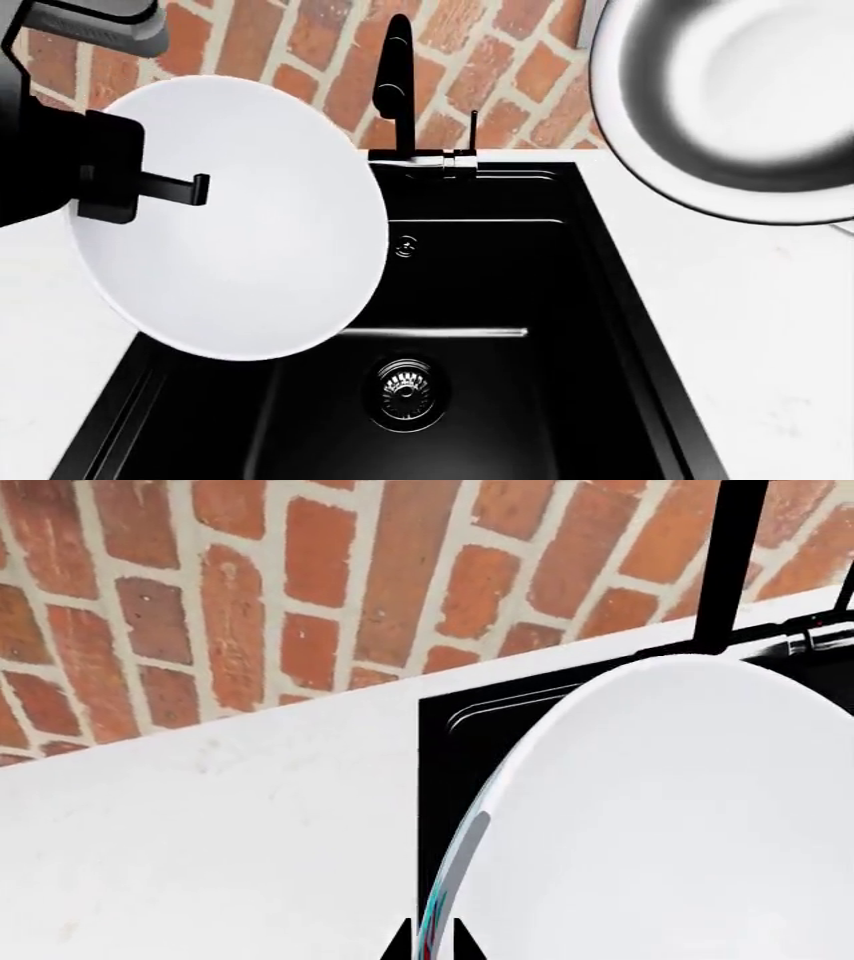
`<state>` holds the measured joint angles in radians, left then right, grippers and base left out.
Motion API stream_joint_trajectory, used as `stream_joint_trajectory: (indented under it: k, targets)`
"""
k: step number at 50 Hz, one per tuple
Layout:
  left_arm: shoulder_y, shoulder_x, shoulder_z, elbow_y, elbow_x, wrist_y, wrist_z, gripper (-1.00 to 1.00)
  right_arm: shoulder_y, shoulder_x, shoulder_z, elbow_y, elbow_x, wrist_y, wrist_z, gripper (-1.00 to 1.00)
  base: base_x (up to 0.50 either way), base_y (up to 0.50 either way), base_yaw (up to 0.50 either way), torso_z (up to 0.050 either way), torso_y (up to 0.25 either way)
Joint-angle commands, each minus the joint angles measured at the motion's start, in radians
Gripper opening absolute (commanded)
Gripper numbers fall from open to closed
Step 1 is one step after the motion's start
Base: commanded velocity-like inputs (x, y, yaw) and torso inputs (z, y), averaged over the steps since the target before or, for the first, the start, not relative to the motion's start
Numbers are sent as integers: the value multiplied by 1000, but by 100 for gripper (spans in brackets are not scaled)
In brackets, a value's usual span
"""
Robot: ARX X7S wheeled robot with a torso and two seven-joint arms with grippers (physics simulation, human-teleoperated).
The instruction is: Stack the bowls in the sink.
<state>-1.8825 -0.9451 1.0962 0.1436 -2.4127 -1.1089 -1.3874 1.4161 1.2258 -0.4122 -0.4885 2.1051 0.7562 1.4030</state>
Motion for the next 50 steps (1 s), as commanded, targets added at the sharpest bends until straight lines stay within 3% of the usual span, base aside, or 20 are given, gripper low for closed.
stream_joint_trajectory:
  k: [1,25,50]
  targets:
    - [34,13,3,13,36,23,26,-100,8,2,4,0,-13,-1,-8,-100,0,0,0,0,0]
    - [135,73,-45,24,129,115,177,-100,-40,15,6,-12,-34,-35,-36,-100,0,0,0,0,1]
    - [290,69,-79,80,194,218,310,-100,-63,8,-2,-23,-49,-51,-38,-100,0,0,0,0,1]
